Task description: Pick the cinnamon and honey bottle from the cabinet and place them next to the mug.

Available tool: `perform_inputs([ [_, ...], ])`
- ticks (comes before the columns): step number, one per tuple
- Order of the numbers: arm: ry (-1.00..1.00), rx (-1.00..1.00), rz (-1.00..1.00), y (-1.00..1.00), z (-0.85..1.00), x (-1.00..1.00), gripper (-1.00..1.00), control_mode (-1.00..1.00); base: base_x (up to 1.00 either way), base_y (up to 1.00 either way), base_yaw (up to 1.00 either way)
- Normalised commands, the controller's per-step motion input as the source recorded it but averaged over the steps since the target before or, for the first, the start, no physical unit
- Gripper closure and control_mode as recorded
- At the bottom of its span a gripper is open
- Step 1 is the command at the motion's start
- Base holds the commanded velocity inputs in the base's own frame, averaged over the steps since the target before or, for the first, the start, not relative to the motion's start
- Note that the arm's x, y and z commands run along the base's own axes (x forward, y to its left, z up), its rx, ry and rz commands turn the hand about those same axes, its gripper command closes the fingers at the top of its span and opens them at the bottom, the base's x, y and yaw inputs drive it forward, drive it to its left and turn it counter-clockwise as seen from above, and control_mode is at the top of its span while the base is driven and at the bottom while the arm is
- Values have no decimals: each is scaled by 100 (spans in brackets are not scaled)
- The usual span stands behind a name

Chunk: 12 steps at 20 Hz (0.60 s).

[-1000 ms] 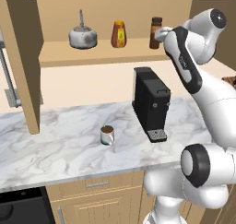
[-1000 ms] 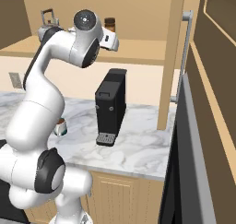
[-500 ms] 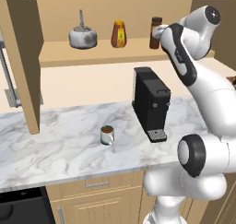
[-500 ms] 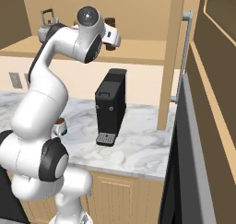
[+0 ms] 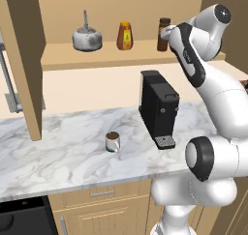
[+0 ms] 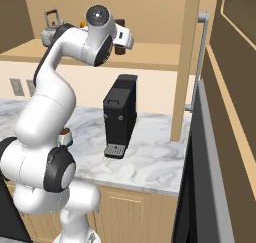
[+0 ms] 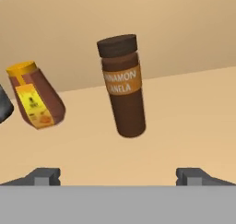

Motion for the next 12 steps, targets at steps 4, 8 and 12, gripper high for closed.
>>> perform_inputs([
  [4,0,-8,0,0,-4,0,-100,-100,0,0,0],
  [8,0,-10,0,0,0,0,-100,-100,0,0,0],
  [12,-1,-10,0,0,0,0,-100,-100,0,0,0],
])
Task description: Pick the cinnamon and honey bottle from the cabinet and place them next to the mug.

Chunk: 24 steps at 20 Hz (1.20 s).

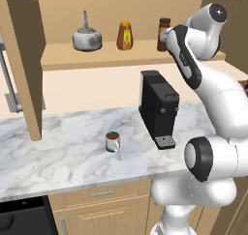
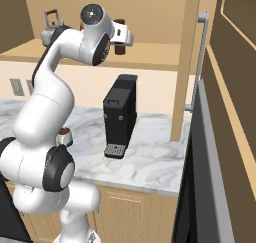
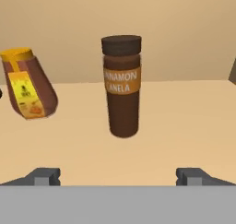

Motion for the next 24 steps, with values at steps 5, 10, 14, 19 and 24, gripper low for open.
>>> perform_inputs([
  [5,-3,-8,0,0,0,23,-100,-100,0,0,0],
  [10,-2,-3,0,0,-1,32,-100,-100,0,0,0],
  [14,7,0,0,0,-3,32,-100,-100,0,0,0],
  [19,2,4,0,0,0,9,-100,-100,0,0,0],
  [24,3,8,0,0,2,6,-100,-100,0,0,0],
])
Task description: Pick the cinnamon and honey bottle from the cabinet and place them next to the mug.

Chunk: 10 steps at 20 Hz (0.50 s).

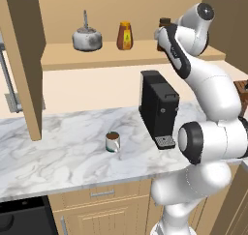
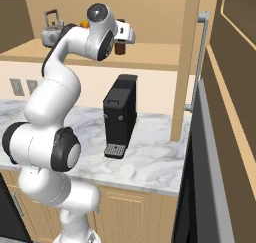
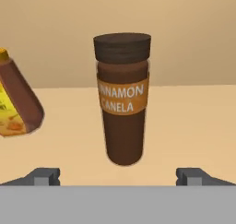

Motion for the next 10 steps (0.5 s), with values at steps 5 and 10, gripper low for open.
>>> perform_inputs([
  [5,1,1,0,0,0,22,-100,-100,0,0,0],
  [10,0,0,0,0,0,28,-100,-100,0,0,0],
])
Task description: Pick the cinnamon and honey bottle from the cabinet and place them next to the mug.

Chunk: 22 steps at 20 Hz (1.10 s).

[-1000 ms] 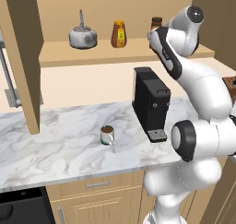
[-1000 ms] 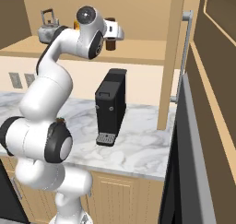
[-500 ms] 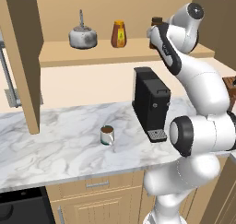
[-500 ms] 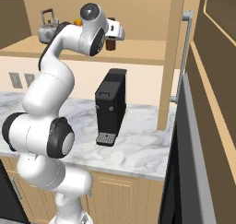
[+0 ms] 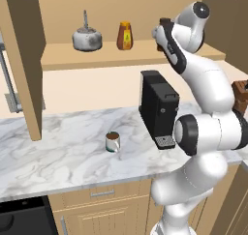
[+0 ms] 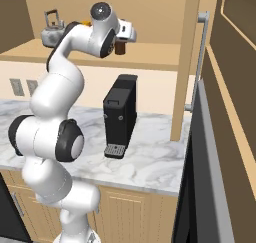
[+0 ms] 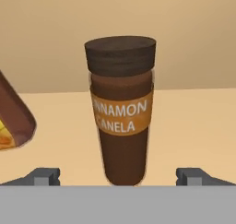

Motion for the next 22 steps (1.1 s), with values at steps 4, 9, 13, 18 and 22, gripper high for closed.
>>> perform_inputs([
  [4,0,0,0,0,-3,20,-100,-100,0,0,0],
  [9,0,0,0,0,-4,18,-100,-100,0,0,0],
  [13,0,0,0,0,-6,18,-100,-100,0,0,0],
  [18,0,0,0,0,-6,20,-100,-100,0,0,0],
  [22,0,0,0,0,-4,17,-100,-100,0,0,0],
])
